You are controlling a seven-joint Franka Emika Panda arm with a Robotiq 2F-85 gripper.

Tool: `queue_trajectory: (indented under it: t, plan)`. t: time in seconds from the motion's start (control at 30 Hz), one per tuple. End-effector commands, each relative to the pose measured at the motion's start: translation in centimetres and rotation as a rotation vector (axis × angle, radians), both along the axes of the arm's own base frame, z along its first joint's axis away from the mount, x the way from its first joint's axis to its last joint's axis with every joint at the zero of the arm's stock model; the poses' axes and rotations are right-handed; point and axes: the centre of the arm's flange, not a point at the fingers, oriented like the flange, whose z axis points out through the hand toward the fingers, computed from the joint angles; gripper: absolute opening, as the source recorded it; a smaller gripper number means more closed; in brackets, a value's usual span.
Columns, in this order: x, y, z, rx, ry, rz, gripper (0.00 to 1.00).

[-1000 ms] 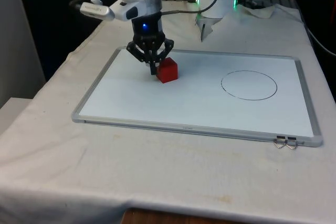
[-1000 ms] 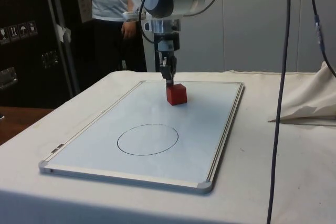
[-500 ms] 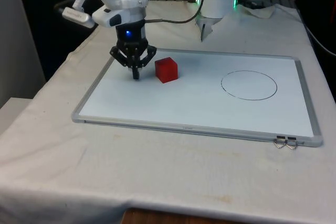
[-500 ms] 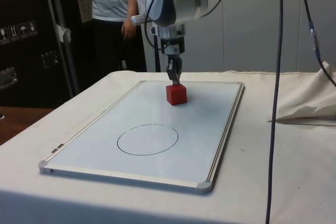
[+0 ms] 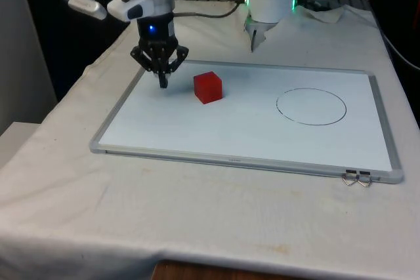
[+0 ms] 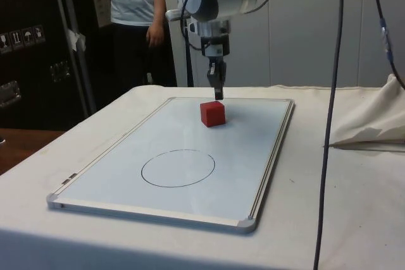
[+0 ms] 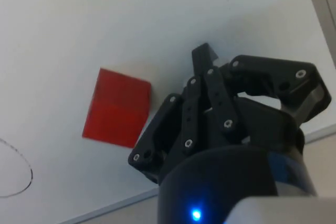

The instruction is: Push the cube into the marked area.

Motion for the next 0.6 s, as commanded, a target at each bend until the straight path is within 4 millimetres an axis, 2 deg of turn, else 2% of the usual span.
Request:
queue_trajectory:
  t: [0.0,0.2,0.57]
  plan:
    - [-0.6,0.3,0.5,0.003,0.003,0.003,0.00]
    - [-1.5,1.0,1.0,0.035,0.007,0.004,0.00]
    - [-2.0,3.1,0.3,0.084,0.028,0.017,0.00]
